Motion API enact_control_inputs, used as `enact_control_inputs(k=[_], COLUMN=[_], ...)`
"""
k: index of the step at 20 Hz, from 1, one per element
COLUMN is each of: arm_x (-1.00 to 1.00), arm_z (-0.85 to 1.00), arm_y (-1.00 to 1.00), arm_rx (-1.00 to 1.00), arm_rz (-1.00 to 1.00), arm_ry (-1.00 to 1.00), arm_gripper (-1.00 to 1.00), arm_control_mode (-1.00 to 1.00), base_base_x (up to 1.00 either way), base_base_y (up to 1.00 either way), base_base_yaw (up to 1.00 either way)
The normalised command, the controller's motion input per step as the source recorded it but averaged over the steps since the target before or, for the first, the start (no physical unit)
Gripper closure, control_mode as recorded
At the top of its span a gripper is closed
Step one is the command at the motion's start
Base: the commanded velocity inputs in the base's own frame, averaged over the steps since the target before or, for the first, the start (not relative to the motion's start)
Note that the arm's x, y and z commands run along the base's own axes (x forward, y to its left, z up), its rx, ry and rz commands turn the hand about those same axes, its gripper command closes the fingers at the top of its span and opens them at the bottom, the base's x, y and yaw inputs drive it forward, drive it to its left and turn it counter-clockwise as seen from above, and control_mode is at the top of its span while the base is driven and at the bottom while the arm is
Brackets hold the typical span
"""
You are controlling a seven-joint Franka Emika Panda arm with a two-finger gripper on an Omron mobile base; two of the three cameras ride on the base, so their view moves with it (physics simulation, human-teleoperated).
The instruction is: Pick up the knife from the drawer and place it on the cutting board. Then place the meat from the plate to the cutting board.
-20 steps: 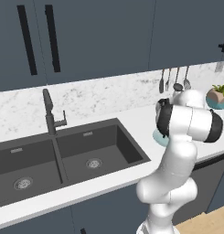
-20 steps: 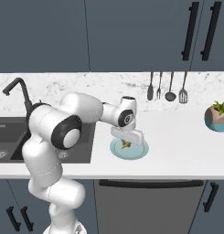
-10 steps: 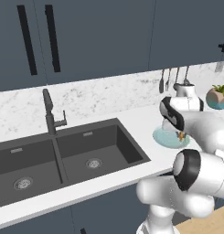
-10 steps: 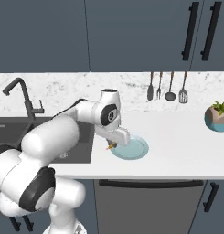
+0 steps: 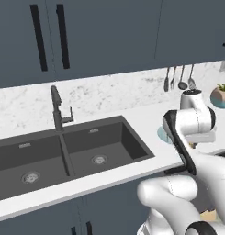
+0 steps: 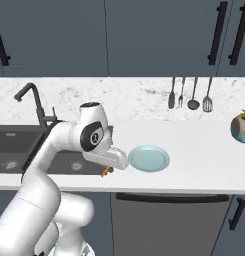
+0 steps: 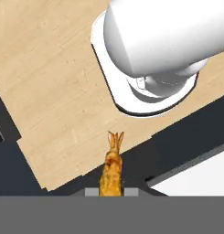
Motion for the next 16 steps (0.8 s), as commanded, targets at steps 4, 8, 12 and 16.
enact_control_inputs(k=[4,8,12,16], arm_x=[0.0,0.0,0.0,0.0], arm_z=[0.0,0.0,0.0,0.0], arm_y=[0.0,0.0,0.0,0.0], arm_rx=[0.0,0.0,0.0,0.0], arm_rz=[0.0,0.0,0.0,0.0], arm_ry=[0.0,0.0,0.0,0.0], arm_gripper=[1.0,1.0,1.0,1.0], arm_control_mode=[1.0,1.0,1.0,1.0], base_base_x=[-0.74,-0.18,0.24,0.48], base_base_y=[1.0,1.0,1.0,1.0], base_base_yaw=[0.31,0.34,0.22,0.18])
